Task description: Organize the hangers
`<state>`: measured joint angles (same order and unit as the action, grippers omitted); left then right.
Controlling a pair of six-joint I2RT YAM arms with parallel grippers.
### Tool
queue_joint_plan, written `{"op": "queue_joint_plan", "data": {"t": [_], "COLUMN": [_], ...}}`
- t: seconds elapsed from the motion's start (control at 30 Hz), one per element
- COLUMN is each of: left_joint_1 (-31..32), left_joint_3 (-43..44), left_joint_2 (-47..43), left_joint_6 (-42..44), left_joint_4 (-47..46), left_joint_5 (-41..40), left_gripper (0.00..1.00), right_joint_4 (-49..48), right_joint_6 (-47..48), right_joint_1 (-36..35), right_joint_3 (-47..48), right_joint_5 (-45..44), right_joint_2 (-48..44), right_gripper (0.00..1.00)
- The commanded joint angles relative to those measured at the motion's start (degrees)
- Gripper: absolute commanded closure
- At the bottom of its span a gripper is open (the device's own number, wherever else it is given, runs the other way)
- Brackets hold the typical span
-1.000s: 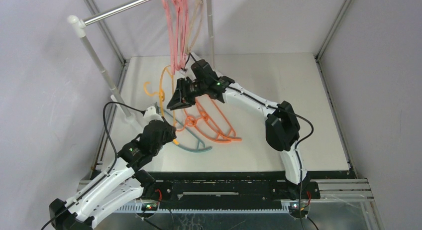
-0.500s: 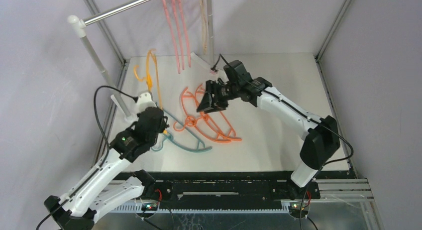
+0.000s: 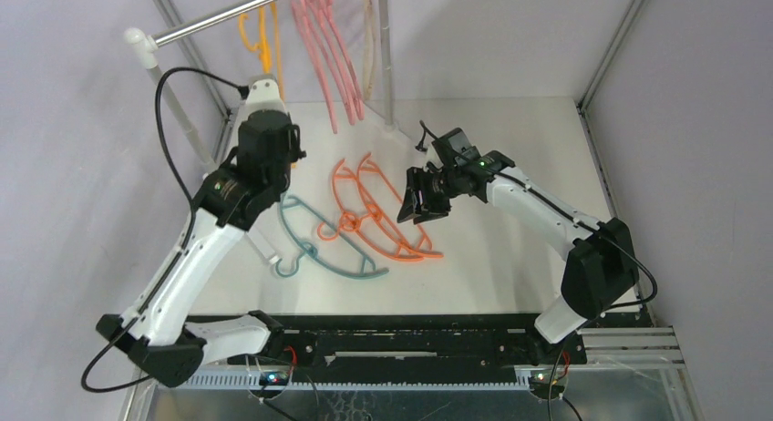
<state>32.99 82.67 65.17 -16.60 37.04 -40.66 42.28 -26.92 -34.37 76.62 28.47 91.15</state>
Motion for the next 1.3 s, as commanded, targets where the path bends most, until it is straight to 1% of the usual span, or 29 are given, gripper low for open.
{"op": "queue_joint_plan", "data": {"t": [0.0,0.23,0.4,0.63,0.73,0.87,0.93,0.97,1.0,1.07,1.1,1.17,1.23,1.27], "left_joint_1": [-4.0,-9.1,-12.0,-12.5,-12.5,-12.5,-12.5,-12.4,-12.5,-12.4,-12.5,-12.5,-12.5,-12.5], "left_joint_3": [7.4,15.4,24.0,34.7,36.5,39.9,39.9,39.7,39.1,37.3,36.0,33.5,31.7,31.1], "left_joint_2": [4.5,11.1,19.6,29.8,31.7,34.1,34.3,34.1,33.8,32.2,30.7,28.0,25.4,24.2], "left_joint_6": [4.1,6.2,5.3,3.6,2.9,2.8,3.1,3.2,3.4,3.8,3.9,4.3,4.8,5.0], "left_joint_4": [-0.6,-0.3,6.0,14.9,15.9,18.1,17.8,17.4,16.8,14.7,13.8,12.2,11.3,11.0], "left_joint_5": [2.6,2.3,5.9,12.8,15.6,16.8,17.3,17.9,18.6,19.6,19.7,19.7,20.0,20.3], "left_gripper": [1.0,1.0,1.0,1.0,1.0,1.0,0.97,0.91,0.8,0.67,0.55,0.44,0.31,0.26], "right_joint_4": [-0.9,-1.2,-0.7,1.1,1.8,1.9,1.9,1.9,1.9,1.7,1.6,1.3,1.7,2.0], "right_joint_6": [2.1,2.5,2.4,2.9,3.2,3.3,3.2,3.3,3.6,4.1,4.5,5.4,6.4,7.0], "right_joint_1": [1.0,3.4,4.6,6.6,7.1,7.3,7.2,7.3,7.3,7.2,7.3,7.1,7.1,6.9], "right_joint_3": [0.5,-1.4,-1.9,-2.0,-2.1,-2.1,-2.1,-2.1,-2.0,-2.0,-2.0,-2.1,-2.1,-2.0], "right_joint_5": [-0.5,0.4,0.8,0.6,0.1,0.2,0.3,0.2,0.1,0.0,-0.1,-0.3,-1.1,-1.5], "right_joint_2": [-3.1,-4.1,-4.9,-6.4,-6.6,-6.2,-5.8,-5.7,-5.6,-5.6,-5.6,-5.6,-5.4,-5.0], "right_gripper": [0.42,0.43,0.43,0.43,0.43,0.43,0.43,0.43,0.43,0.41,0.41,0.4,0.39,0.39]}}
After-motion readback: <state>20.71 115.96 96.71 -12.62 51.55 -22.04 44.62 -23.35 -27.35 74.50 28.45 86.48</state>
